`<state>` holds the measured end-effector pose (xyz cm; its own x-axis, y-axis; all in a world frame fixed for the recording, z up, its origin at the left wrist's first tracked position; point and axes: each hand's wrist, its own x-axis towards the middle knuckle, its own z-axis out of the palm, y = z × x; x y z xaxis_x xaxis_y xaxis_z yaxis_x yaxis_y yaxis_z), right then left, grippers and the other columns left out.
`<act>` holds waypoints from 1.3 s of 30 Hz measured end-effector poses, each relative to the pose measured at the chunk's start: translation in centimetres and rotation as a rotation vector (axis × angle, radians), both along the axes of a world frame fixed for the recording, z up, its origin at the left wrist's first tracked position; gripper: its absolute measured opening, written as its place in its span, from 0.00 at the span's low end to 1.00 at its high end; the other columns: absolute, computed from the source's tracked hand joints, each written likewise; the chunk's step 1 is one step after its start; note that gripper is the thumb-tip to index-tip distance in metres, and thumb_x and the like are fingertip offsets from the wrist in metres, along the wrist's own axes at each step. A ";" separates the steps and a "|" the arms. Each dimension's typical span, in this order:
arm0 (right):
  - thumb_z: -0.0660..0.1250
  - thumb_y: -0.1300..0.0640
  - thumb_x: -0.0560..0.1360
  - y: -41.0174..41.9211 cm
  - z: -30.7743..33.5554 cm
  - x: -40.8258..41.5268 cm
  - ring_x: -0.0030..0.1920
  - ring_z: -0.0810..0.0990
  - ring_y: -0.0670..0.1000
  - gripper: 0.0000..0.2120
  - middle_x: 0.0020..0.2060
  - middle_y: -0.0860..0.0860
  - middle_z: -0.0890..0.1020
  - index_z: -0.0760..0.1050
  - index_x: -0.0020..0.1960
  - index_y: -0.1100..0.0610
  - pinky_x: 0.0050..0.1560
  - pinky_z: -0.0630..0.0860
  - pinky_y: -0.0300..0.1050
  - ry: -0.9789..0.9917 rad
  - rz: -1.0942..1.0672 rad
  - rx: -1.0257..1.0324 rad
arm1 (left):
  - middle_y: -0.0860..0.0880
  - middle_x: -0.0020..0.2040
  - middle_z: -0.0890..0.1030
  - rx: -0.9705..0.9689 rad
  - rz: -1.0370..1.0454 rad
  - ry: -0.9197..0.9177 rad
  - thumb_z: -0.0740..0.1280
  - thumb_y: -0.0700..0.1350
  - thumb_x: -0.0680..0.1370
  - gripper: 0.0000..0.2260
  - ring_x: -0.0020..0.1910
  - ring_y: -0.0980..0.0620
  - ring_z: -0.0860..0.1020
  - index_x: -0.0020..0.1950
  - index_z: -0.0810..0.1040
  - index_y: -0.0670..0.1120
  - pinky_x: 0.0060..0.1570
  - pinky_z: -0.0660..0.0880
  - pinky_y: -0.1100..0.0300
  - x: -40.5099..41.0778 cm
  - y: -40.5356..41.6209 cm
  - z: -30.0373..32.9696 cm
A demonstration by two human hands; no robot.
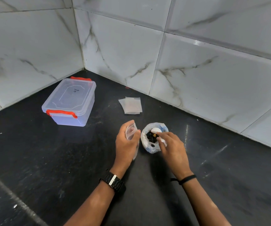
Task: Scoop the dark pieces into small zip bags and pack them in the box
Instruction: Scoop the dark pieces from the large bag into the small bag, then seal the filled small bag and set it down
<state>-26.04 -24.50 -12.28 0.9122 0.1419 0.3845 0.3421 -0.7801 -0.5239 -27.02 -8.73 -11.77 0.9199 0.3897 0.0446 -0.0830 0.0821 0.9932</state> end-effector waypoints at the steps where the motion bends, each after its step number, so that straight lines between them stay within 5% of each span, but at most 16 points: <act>1: 0.66 0.60 0.76 0.1 -0.6 0.0 0.52 0.78 0.52 0.12 0.53 0.52 0.81 0.79 0.59 0.58 0.52 0.76 0.43 0.004 0.010 -0.061 | 0.50 0.54 0.81 -0.044 0.012 0.008 0.69 0.39 0.76 0.12 0.52 0.56 0.79 0.58 0.77 0.48 0.54 0.76 0.64 -0.1 0.1 0.0; 8: 0.65 0.56 0.77 0.8 -1.6 -0.3 0.57 0.76 0.56 0.14 0.57 0.55 0.79 0.78 0.60 0.60 0.59 0.73 0.50 0.042 0.006 -0.159 | 0.49 0.45 0.81 -0.122 -0.051 -0.064 0.71 0.41 0.75 0.06 0.43 0.54 0.79 0.51 0.78 0.42 0.43 0.76 0.62 -0.6 1.4 0.5; 13: 0.67 0.58 0.76 1.4 1.6 -0.8 0.54 0.75 0.42 0.12 0.54 0.42 0.78 0.77 0.59 0.53 0.55 0.66 0.26 0.098 0.018 0.216 | 0.44 0.50 0.81 -0.031 -0.238 -0.061 0.69 0.40 0.76 0.06 0.46 0.53 0.80 0.51 0.81 0.42 0.46 0.77 0.60 -0.9 2.4 1.1; 18: 0.71 0.57 0.72 2.5 4.8 -0.8 0.44 0.83 0.46 0.07 0.43 0.49 0.84 0.79 0.49 0.57 0.48 0.79 0.37 0.324 0.234 0.536 | 0.45 0.46 0.83 -0.030 -0.378 -0.081 0.71 0.40 0.72 0.09 0.43 0.52 0.82 0.51 0.82 0.39 0.43 0.79 0.62 -1.4 3.0 2.3; 22: 0.71 0.60 0.72 2.8 4.6 -0.3 0.44 0.84 0.55 0.04 0.42 0.55 0.85 0.80 0.46 0.60 0.50 0.81 0.47 0.374 0.188 0.723 | 0.51 0.43 0.84 -0.101 -0.339 -0.053 0.73 0.43 0.69 0.13 0.44 0.53 0.82 0.51 0.78 0.42 0.43 0.80 0.61 -1.6 3.4 2.3; 25: 0.70 0.62 0.73 2.8 4.2 -0.2 0.44 0.83 0.57 0.03 0.42 0.60 0.84 0.79 0.45 0.62 0.49 0.81 0.50 0.430 0.144 0.874 | 0.46 0.47 0.84 -0.131 -0.300 -0.033 0.70 0.46 0.72 0.14 0.49 0.48 0.83 0.53 0.77 0.39 0.51 0.80 0.57 -1.6 3.9 2.0; 35: 0.69 0.67 0.73 3.0 4.1 0.1 0.41 0.81 0.54 0.05 0.39 0.61 0.83 0.79 0.39 0.61 0.42 0.78 0.43 0.464 0.169 0.980 | 0.46 0.47 0.84 -0.091 -0.222 -0.021 0.67 0.47 0.74 0.08 0.51 0.47 0.82 0.48 0.81 0.44 0.54 0.79 0.54 -1.6 4.5 1.7; 39: 0.69 0.64 0.74 3.4 4.1 0.1 0.43 0.81 0.52 0.01 0.42 0.59 0.82 0.77 0.45 0.63 0.42 0.77 0.39 0.488 0.210 0.942 | 0.45 0.45 0.83 -0.029 -0.145 -0.015 0.67 0.43 0.77 0.05 0.50 0.45 0.82 0.46 0.81 0.44 0.54 0.79 0.50 -1.4 4.6 1.5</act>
